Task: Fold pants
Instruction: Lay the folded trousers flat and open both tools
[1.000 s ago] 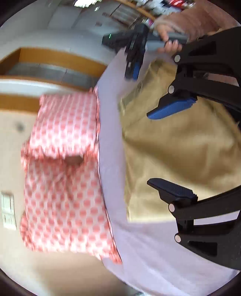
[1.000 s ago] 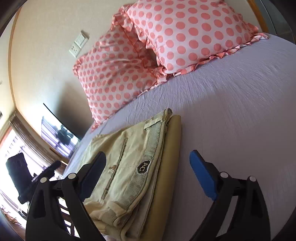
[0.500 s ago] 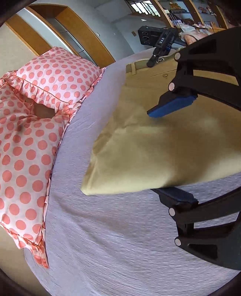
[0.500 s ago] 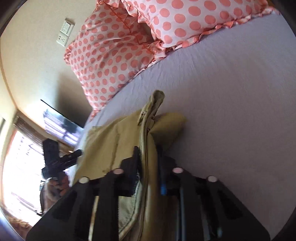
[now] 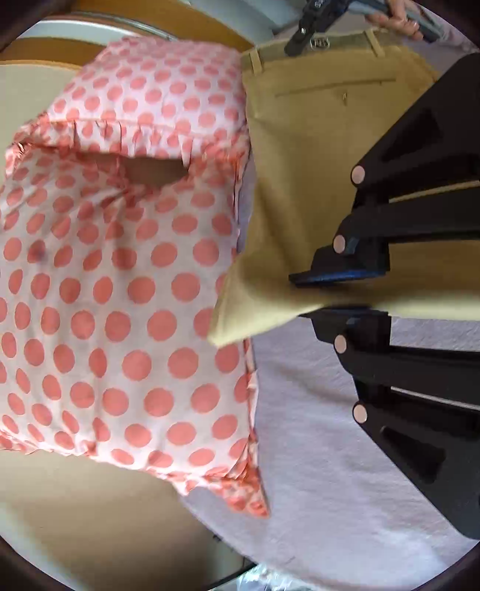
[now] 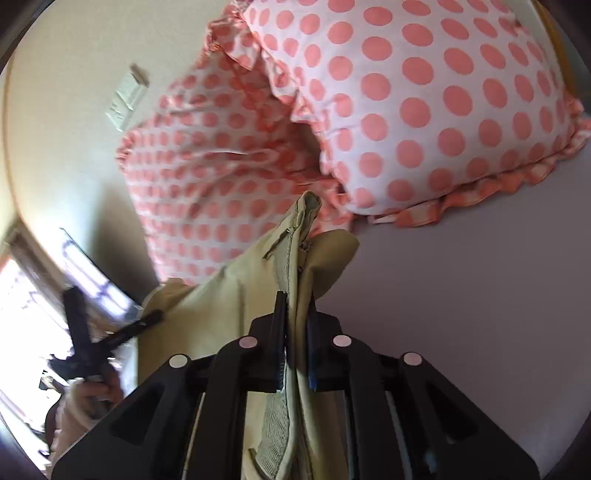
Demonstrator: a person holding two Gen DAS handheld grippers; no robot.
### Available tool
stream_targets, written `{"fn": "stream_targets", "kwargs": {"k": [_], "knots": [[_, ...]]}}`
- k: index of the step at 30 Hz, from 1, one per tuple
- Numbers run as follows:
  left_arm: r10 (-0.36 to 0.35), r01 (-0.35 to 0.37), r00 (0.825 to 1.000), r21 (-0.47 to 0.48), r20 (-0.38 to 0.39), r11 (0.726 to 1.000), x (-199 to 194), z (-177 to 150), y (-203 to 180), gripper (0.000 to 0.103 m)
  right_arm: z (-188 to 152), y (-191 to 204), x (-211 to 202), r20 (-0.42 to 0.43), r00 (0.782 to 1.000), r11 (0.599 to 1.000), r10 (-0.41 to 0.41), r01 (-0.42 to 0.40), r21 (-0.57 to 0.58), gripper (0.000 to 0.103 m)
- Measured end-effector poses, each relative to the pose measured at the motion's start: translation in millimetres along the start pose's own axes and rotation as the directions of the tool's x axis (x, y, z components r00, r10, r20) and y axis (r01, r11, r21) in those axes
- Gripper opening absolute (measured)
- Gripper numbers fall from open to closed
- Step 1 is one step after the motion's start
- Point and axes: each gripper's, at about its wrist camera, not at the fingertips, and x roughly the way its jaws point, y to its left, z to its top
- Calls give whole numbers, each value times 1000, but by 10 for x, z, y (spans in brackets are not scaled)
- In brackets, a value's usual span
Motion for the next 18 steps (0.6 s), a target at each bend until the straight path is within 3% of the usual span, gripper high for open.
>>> {"fn": "stream_targets", "kwargs": {"k": [1, 2, 3, 4, 5, 6, 7, 9, 11, 15, 18], "knots": [[76, -76, 997, 11, 11, 997, -31, -13, -9, 17, -25, 39, 31, -12, 992, 992, -126, 125, -35, 21], [108, -109, 993, 25, 41, 994, -133, -62, -10, 24, -92, 52, 5, -11, 982, 980, -190, 189, -63, 26], [108, -111, 991, 42, 78, 993, -276, -139, -11, 44, -182, 48, -80, 4, 982, 978, -188, 188, -93, 34], [110, -116, 987, 50, 113, 992, -439, -233, -10, 55, -285, 54, -188, 30, 984, 976, -175, 178, -125, 61], [117, -125, 982, 46, 147, 991, -614, -349, -14, 71, -423, 147, -328, 60, 983, 971, -172, 179, -160, 75], [113, -122, 978, 42, 174, 992, -784, -479, -28, 77, -571, 245, -452, 77, 984, 966, -158, 171, -196, 84], [98, -107, 977, 41, 189, 993, -948, -630, -48, 79, -728, 343, -555, 80, 987, 960, -138, 153, -234, 84], [62, -71, 982, 44, 177, 997, -1173, -913, -137, 91, -1019, 514, -681, 63, 989, 947, -133, 146, -288, 84], [85, -93, 987, 52, 139, 994, -1273, -1181, -249, 99, -1281, 626, -723, 25, 990, 941, -139, 140, -309, 87], [168, -176, 982, 104, 86, 979, -1301, -1619, -470, 101, -1675, 740, -676, -10, 968, 909, -249, 230, -348, 94], [127, -129, 991, 62, 38, 990, -1285, -1791, -467, 101, -1801, 755, -624, -21, 961, 903, -276, 251, -350, 95]]}}
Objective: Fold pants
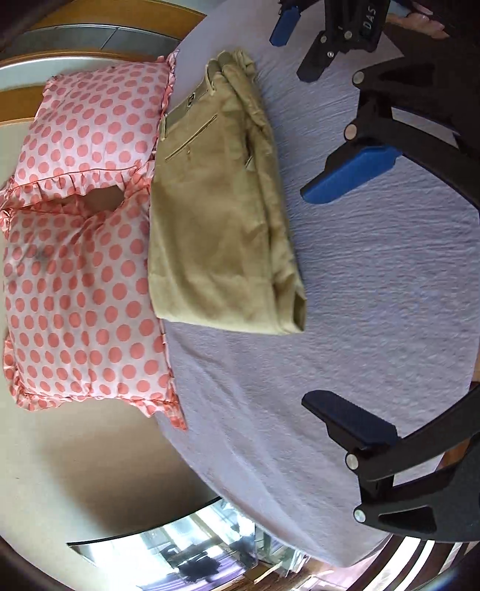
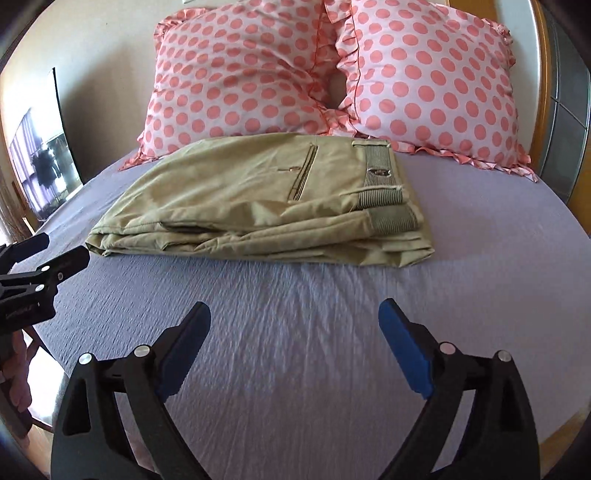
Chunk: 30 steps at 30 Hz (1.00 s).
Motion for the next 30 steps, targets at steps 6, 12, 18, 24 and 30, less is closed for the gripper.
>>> {"fn": "stream_targets", "kwargs": {"k": [6, 12, 18, 24, 30], "knots": [[-27, 26, 998, -23, -57, 999, 102, -177, -8, 101, -96, 101, 57, -17, 999, 999, -39, 39, -3, 100], [-50, 48, 996, -32, -70, 998, 203, -285, 15, 101, -134, 127, 68, -9, 995, 995, -97, 98, 11, 102], [-56, 55, 998, -28, -29, 998, 185, -327, 27, 101, -149, 136, 59, 9, 993, 993, -118, 117, 27, 102], [-56, 55, 998, -29, -17, 998, 185, -338, 33, 101, -160, 139, 55, 15, 992, 992, -124, 123, 35, 102], [-55, 55, 998, -28, -14, 998, 188, -334, 46, 101, -160, 138, 55, 17, 992, 992, -124, 123, 35, 102]]}}
